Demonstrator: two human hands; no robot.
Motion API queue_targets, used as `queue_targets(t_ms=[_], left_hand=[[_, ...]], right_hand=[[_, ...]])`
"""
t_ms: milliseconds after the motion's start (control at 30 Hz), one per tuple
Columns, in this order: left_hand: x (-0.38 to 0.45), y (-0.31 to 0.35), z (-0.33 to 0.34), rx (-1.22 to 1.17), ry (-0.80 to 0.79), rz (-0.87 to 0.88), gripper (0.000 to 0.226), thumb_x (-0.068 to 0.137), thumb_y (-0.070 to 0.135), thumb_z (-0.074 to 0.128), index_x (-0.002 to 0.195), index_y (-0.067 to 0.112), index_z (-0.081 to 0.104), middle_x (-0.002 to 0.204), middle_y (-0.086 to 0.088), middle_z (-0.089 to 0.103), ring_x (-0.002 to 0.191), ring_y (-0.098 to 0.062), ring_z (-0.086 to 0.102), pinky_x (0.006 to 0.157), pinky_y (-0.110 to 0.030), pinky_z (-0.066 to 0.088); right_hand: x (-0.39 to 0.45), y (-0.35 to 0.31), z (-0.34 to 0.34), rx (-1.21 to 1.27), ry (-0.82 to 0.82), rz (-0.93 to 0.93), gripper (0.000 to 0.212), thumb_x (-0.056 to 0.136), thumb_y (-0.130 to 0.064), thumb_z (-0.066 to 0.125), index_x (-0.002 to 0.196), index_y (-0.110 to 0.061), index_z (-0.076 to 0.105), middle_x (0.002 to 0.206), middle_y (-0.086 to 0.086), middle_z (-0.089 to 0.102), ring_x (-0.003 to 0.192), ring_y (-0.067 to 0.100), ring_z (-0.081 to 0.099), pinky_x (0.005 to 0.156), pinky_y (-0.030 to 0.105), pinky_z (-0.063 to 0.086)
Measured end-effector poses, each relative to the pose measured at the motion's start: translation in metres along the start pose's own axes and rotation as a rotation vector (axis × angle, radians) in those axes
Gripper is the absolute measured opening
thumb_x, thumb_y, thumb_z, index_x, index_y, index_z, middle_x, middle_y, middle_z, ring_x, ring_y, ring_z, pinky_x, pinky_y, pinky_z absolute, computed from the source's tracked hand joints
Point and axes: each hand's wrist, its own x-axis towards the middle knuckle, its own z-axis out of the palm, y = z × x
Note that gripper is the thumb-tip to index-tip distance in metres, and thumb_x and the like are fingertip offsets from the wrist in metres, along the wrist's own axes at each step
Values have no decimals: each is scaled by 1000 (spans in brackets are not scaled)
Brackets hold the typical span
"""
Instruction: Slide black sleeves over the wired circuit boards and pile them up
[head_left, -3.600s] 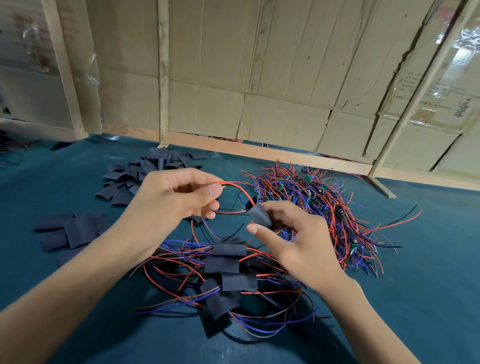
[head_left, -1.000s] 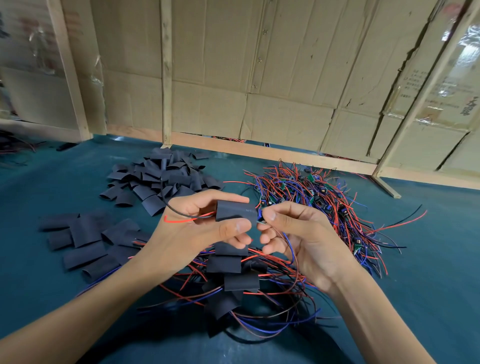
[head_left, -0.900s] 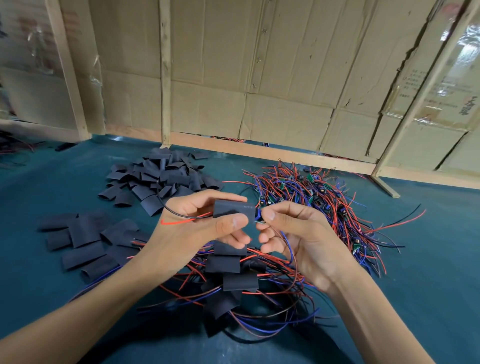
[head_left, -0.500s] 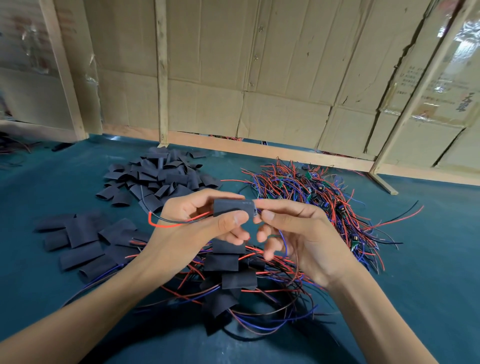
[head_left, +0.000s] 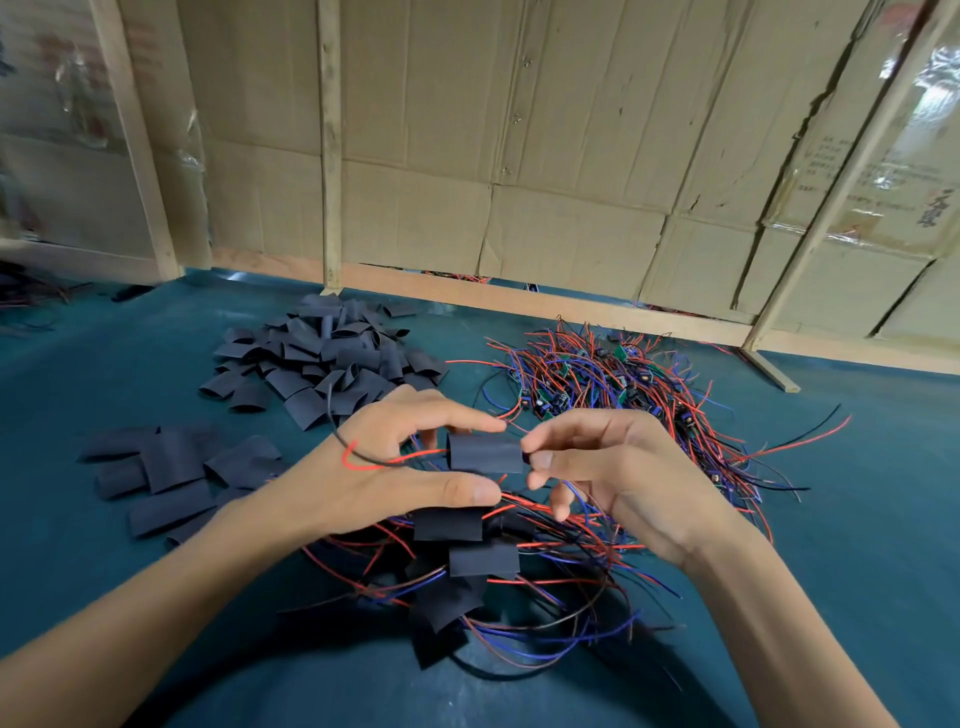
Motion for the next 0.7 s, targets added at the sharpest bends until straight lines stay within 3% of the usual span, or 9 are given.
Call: queue_targets(t_ms=[33, 133, 233, 367, 433, 533, 600, 633, 700], left_hand=[[-2, -6, -5, 103, -17, 35, 54, 76, 46, 82, 125, 46, 62, 100, 19, 63, 92, 0, 51, 75, -6, 36], [-6, -16, -22, 83, -183, -38, 67, 71, 40, 87, 130, 49, 57, 103, 18, 63, 85, -1, 45, 71, -5, 33], [-9, -18, -39, -90, -347, -130, 51, 72, 36, 84, 120, 40, 68, 97, 11, 64, 81, -5, 46, 70, -12, 36], [-14, -27, -61, -378, -379, -277, 21, 74, 12, 82, 95, 15, 78, 81, -4, 63, 68, -10, 54, 63, -17, 44], [-18, -30, -70, -420, -401, -345, 15, 73, 9, 82, 87, 10, 79, 79, -5, 62, 65, -10, 53, 60, -18, 42], [-20, -27, -77, -289, -388, -417, 19, 75, 24, 83, 92, 18, 79, 79, -4, 63, 68, -15, 48, 64, -27, 36], [-16, -16, -70, -110, -259, -389, 27, 81, 47, 77, 104, 34, 75, 83, 9, 63, 73, -11, 49, 70, -28, 34], [-13, -9, -62, -23, -170, -345, 36, 79, 60, 70, 112, 44, 69, 91, 18, 63, 79, -6, 52, 74, -26, 35], [-8, 12, -38, 121, -83, -213, 64, 69, 74, 65, 129, 59, 49, 116, 27, 53, 110, 4, 50, 88, -22, 35]], right_hand=[[0, 1, -1, 3, 0, 22, 14, 79, 17, 65, 88, 9, 72, 75, 21, 65, 62, 24, 65, 48, 28, 51], [1, 5, -4, -65, -32, 84, 14, 80, 16, 67, 88, 6, 72, 75, 24, 66, 61, 29, 65, 50, 31, 54], [1, 8, -5, -196, -113, 96, 13, 82, 13, 70, 88, 2, 71, 76, 26, 69, 57, 29, 62, 55, 33, 55], [-3, 5, -8, -283, -195, 55, 13, 81, 5, 75, 86, -8, 73, 78, 23, 71, 57, 27, 65, 59, 30, 56], [-3, 7, -6, -353, -202, 41, 12, 82, 4, 76, 86, -7, 72, 78, 21, 72, 58, 29, 66, 61, 30, 56], [-2, 12, -3, -476, -196, 27, 15, 83, 5, 75, 83, -9, 71, 73, 15, 72, 58, 26, 65, 61, 29, 54], [-3, 14, -1, -531, -216, 26, 17, 82, 4, 77, 82, -11, 71, 71, 14, 71, 58, 24, 65, 62, 29, 52], [-4, 14, 0, -544, -223, 13, 16, 81, 3, 78, 81, -12, 72, 72, 14, 71, 59, 23, 65, 62, 30, 51], [-5, 12, -1, -545, -219, -57, 11, 79, -3, 80, 80, -12, 73, 78, 15, 71, 66, 21, 65, 66, 32, 51]])
